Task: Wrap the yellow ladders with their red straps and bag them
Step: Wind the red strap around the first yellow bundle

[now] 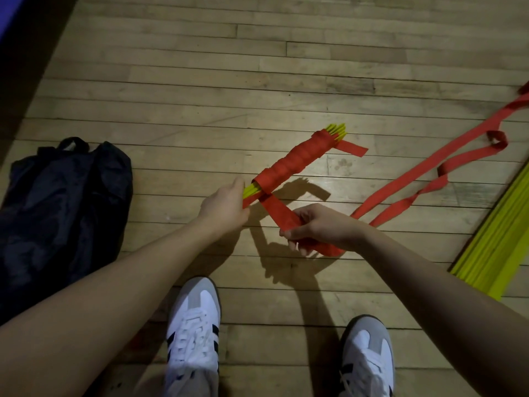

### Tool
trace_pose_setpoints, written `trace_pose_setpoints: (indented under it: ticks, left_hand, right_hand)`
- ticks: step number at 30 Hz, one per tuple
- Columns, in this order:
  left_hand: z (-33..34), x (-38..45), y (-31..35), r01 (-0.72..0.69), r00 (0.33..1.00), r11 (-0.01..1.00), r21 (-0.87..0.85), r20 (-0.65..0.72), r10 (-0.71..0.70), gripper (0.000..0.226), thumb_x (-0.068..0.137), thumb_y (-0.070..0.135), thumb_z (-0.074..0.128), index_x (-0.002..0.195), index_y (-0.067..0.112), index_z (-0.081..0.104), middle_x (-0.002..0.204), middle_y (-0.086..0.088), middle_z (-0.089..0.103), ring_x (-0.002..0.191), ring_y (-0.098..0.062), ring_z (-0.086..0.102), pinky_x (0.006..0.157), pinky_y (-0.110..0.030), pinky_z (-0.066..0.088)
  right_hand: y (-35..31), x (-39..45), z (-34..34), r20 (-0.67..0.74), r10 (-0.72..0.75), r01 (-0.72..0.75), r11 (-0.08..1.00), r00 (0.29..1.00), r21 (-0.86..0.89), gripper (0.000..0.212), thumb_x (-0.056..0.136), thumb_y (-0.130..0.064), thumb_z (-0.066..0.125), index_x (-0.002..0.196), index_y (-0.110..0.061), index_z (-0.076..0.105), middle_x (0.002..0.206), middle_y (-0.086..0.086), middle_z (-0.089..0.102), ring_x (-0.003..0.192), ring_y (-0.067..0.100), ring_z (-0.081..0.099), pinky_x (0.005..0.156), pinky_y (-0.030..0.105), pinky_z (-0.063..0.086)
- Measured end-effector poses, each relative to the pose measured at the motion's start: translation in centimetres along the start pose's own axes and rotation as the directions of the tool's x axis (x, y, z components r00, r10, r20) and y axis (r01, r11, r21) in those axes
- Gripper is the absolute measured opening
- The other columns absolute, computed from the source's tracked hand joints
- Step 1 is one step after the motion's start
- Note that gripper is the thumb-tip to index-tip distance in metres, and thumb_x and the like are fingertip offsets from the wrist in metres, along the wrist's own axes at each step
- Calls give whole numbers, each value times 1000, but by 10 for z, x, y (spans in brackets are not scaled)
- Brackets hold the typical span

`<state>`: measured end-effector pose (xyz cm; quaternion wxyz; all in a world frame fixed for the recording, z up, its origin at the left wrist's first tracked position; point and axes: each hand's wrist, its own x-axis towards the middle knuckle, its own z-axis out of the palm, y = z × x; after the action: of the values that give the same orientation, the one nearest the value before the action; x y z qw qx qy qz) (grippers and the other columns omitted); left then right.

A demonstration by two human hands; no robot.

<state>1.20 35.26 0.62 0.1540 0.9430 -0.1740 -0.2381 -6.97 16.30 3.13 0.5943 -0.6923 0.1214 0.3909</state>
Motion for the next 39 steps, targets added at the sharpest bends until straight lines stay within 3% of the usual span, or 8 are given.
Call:
trace_pose_setpoints:
  ticks: [5,8,14,18,27,31,36,39]
  left_hand:
    - [3,1,9,32,993,998,-52,118,-26,53,90,39,60,127,18,28,102,-7,56,83,-23,62,75,-43,57]
    - [3,4,17,-10,983,999,38,182,3,58,91,42,52,136,15,26,115,-13,51,96,-30,58,82,-44,52]
    - [-4,5,12,-150,987,983,110,76,142,44,92,26,53,133,13,42,112,-12,58,96,-30,58,77,-39,51]
    - [-5,-1,6,-146,989,986,83,15,146,43,93,21,56,130,10,36,108,-11,56,91,-29,58,74,-38,49]
    - [7,16,16,-101,994,978,180,-12,105,49,94,16,53,136,11,28,116,-14,54,99,-34,59,78,-43,51]
    - [-2,22,18,-125,991,945,303,-8,134,46,94,18,49,134,7,30,120,-18,50,109,-40,54,84,-46,45]
    - [-1,10,18,-154,987,943,295,79,137,66,93,29,48,146,9,14,133,-18,34,122,-38,39,100,-45,32]
    - [-6,4,16,-229,973,906,355,51,226,59,91,24,56,140,11,25,126,-14,41,115,-32,49,86,-40,42]
  right_hand:
    - [2,6,8,-132,-82,82,997,988,-3,18,95,-11,57,106,4,57,65,6,55,50,11,45,48,22,37]
    - [0,9,7,-243,-138,155,987,960,49,11,96,-15,56,94,-5,58,59,3,51,48,10,41,46,21,32]
    - [1,6,2,-255,-135,169,979,957,115,22,98,-20,54,98,1,62,55,0,48,48,10,39,46,20,31]
    - [0,3,8,-264,-140,173,979,954,108,26,98,-26,53,88,-4,62,53,-2,41,47,7,34,46,19,27]
    - [-28,1,14,-305,-234,241,970,923,-12,22,97,-7,51,78,2,57,47,4,36,34,5,30,37,14,23]
    - [-24,6,11,-293,-212,219,976,932,-12,23,99,-10,49,80,1,57,48,4,42,39,7,36,42,18,28]
    - [-14,16,13,-357,-171,198,980,918,39,24,99,-15,51,79,-4,58,54,6,52,43,11,45,45,21,38]
    - [-11,16,12,-338,-154,191,979,928,76,23,98,-15,53,84,1,60,54,8,56,44,14,49,45,22,43]
